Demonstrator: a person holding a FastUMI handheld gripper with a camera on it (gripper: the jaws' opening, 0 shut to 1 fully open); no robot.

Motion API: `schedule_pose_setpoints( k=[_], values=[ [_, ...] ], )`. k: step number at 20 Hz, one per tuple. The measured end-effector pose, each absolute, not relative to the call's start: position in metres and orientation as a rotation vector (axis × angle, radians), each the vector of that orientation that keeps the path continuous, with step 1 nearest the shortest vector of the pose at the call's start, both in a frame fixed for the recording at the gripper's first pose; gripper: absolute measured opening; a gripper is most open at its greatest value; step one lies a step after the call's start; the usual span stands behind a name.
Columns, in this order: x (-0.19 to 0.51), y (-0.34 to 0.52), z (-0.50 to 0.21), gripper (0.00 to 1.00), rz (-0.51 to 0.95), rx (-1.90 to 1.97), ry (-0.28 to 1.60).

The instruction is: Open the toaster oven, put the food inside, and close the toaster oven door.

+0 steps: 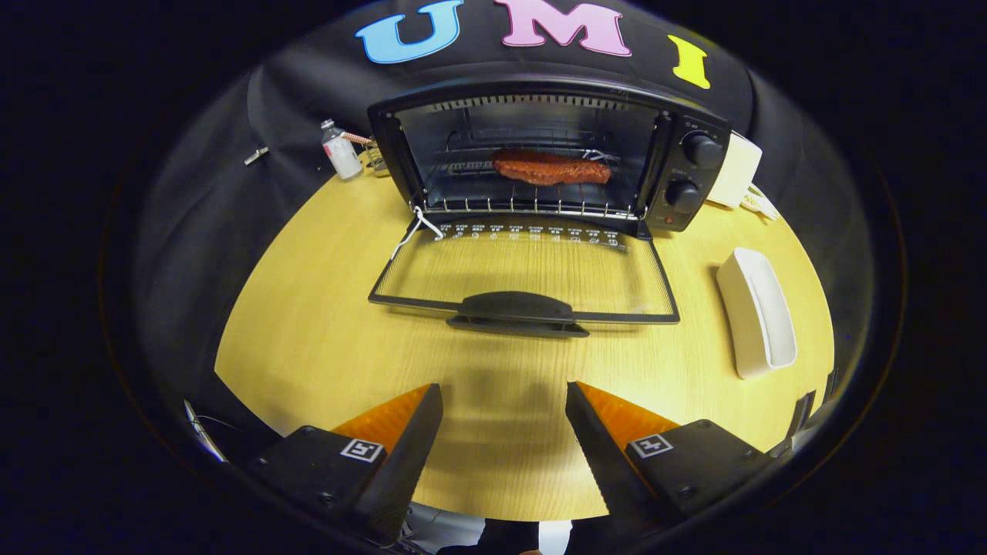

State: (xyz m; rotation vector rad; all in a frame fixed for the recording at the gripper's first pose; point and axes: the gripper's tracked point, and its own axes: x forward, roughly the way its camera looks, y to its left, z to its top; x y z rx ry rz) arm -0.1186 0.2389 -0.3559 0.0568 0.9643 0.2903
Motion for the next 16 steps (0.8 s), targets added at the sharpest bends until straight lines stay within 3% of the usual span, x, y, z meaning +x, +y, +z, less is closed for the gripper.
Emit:
schedule_pose_setpoints(
  k=[16],
  values=[
    [-0.073, 0.236, -0.387, 0.99, 0.15, 0.05, 0.978]
  ],
)
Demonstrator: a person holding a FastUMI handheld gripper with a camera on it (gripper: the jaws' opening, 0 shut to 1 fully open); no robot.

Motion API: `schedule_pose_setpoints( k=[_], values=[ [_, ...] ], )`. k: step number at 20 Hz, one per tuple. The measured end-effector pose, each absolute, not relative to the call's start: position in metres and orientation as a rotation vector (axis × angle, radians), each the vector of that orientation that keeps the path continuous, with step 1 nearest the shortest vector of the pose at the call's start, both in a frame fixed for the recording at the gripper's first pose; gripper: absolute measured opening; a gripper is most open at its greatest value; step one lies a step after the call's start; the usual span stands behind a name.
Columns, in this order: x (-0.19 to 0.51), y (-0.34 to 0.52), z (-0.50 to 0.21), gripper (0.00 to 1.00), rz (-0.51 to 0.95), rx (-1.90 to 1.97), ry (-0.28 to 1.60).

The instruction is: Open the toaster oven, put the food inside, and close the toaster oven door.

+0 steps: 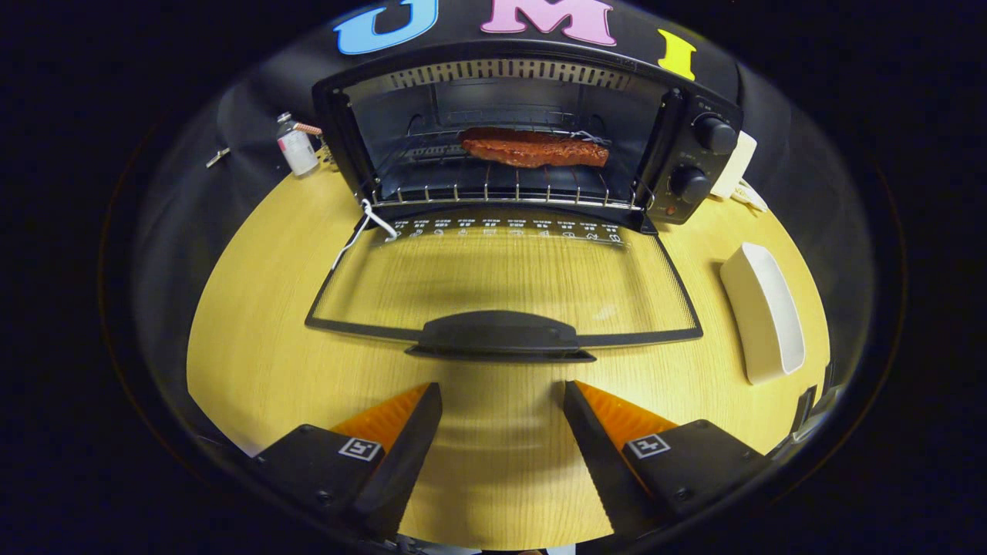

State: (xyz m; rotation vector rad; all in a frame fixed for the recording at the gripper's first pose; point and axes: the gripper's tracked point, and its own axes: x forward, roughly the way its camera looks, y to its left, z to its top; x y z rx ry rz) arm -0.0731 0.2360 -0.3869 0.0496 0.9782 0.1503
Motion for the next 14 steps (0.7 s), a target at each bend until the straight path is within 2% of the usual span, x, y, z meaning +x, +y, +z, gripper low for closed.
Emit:
schedule_pose_setpoints(
  k=[3, 14],
  values=[
    [-0.064, 0.232, -0.389, 0.97, 0.134, 0.082, 1.014],
    [-0.059, 0.227, -0.333, 0.97, 0.165, 0.079, 0.869]
  ],
)
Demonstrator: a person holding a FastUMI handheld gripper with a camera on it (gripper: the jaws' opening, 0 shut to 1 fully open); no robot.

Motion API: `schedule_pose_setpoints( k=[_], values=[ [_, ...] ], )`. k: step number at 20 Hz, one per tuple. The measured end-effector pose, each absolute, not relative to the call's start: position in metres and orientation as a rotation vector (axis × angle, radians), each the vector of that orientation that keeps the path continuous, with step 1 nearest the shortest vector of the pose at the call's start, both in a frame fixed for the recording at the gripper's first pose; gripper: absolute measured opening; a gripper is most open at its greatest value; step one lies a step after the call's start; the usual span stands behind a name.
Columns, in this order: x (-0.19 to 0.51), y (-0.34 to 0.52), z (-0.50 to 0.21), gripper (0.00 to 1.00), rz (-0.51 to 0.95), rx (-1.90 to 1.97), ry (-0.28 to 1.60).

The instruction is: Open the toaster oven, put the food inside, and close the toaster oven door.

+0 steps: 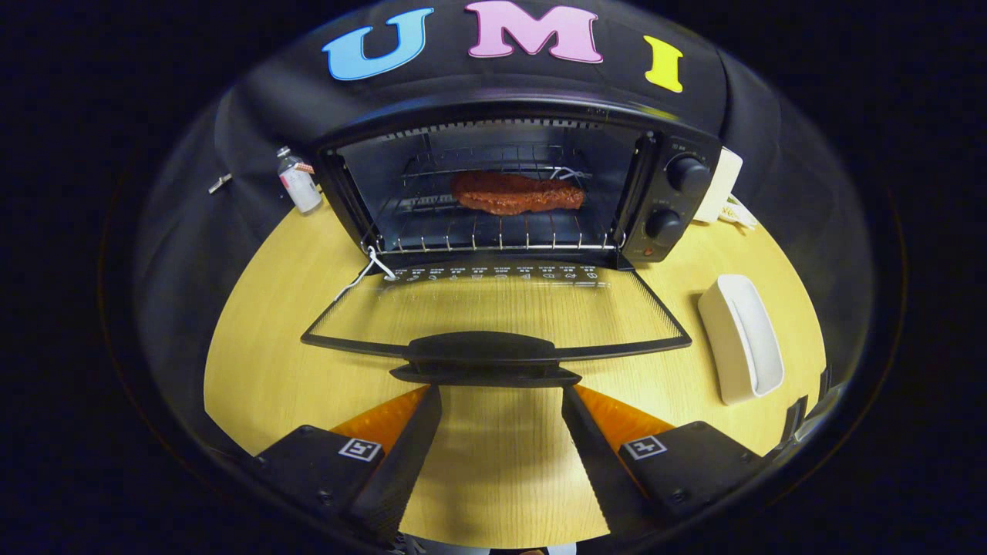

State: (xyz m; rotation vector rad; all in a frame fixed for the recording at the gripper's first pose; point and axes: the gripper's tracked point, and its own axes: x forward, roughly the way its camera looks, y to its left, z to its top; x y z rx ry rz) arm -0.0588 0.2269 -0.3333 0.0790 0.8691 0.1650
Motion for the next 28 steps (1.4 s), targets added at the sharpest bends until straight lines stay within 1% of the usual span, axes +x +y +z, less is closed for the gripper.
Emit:
schedule_pose_setpoints(
  k=[7, 11, 18, 22, 28],
  values=[
    [-0.027, 0.224, -0.277, 0.99, 0.199, 0.056, 0.734],
    [0.002, 0.223, -0.246, 1.0, 0.198, 0.039, 0.66],
    [0.059, 0.226, -0.212, 1.0, 0.197, 0.031, 0.587],
    [0.059, 0.218, -0.203, 1.0, 0.194, 0.027, 0.563],
    [0.037, 0.2, -0.179, 0.99, 0.203, 0.022, 0.498]
  ],
)
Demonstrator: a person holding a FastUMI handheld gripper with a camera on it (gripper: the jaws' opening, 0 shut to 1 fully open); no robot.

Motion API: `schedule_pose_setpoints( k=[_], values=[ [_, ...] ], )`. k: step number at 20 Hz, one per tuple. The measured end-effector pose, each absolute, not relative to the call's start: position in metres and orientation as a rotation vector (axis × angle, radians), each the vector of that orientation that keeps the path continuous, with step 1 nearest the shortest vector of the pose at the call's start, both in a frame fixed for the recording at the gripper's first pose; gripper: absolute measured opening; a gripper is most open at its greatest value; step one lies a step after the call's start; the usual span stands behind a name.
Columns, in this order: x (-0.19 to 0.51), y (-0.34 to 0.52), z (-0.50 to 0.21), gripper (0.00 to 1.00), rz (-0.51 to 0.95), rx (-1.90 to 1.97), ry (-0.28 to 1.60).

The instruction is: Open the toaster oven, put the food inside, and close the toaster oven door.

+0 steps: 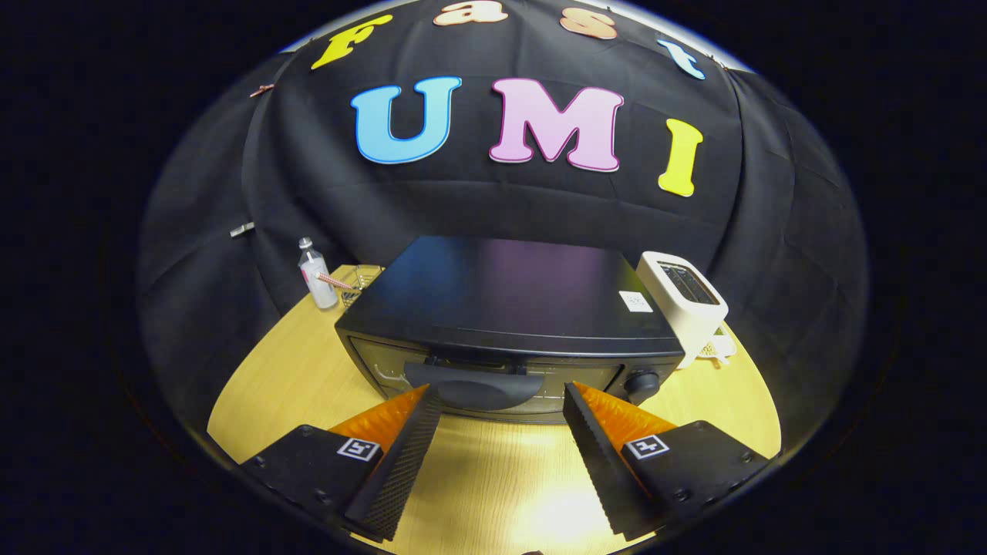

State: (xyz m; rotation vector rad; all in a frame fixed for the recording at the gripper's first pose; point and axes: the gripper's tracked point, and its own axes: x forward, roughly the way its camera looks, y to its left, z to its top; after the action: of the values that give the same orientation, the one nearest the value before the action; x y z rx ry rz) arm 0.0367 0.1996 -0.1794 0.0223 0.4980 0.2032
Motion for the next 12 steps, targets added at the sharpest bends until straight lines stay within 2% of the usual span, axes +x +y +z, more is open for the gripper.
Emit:
schedule_pose_setpoints(
  k=[12],
  values=[
    [0.022, 0.102, -0.065, 0.99, 0.103, 0.075, 0.265]
  ],
)
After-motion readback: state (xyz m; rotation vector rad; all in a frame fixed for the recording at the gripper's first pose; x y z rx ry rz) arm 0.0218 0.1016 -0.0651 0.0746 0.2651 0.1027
